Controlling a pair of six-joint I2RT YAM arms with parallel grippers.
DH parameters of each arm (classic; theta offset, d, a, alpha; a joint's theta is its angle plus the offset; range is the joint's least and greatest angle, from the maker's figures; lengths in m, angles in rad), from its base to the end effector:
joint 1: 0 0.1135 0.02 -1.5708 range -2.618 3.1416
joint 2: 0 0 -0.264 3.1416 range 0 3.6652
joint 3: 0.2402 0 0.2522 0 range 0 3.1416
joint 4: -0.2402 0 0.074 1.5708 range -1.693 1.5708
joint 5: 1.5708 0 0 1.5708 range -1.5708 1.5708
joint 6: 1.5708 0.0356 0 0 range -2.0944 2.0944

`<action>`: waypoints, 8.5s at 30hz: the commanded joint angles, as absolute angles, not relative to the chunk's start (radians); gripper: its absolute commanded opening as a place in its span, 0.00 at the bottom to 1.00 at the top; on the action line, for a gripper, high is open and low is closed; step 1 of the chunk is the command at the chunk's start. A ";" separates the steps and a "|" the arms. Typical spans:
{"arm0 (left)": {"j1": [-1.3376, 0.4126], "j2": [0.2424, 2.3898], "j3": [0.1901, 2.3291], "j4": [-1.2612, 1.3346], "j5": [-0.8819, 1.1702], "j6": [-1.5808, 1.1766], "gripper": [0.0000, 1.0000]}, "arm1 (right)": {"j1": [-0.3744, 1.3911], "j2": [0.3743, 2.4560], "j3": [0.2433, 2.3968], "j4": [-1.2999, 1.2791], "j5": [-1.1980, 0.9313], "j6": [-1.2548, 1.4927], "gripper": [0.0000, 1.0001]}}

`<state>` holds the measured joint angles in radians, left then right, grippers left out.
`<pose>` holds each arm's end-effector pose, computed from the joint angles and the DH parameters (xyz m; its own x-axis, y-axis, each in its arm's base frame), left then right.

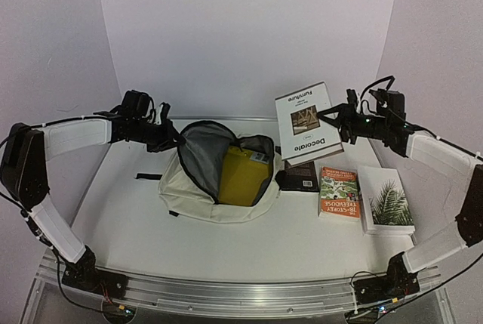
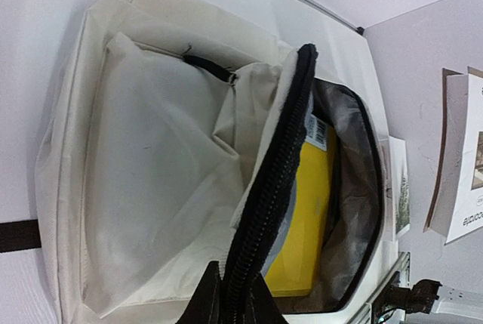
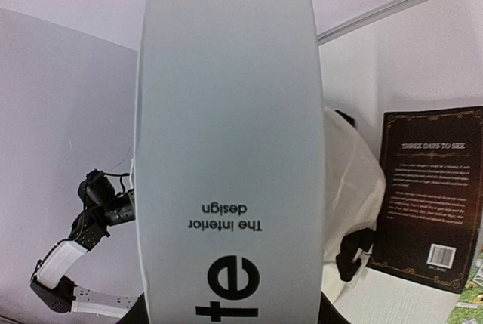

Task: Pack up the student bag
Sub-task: Pick up the book from the center of the board, then place the book in the student bag, then move the book to the center of the board.

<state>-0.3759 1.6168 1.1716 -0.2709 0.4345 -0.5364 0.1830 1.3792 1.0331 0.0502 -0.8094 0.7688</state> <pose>0.3287 -0.1458 0.2561 -0.8460 -0.1645 -0.5072 0.2281 0.7482 -0.6230 0.3048 0.0826 0.3173 -0.7668 0.3459 -0.5407 -0.3802 0.4339 0.8168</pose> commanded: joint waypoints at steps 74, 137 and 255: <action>-0.377 1.687 1.506 -0.035 0.982 -0.597 0.02 | 0.793 2.102 1.506 0.069 -0.103 0.819 0.76; -0.441 1.790 1.723 -0.107 1.055 -0.584 0.00 | 0.874 2.556 1.932 0.610 -0.496 0.851 0.55; -0.078 1.683 1.311 -0.539 0.819 -0.235 0.00 | 0.348 1.834 1.545 -0.827 0.775 0.553 0.00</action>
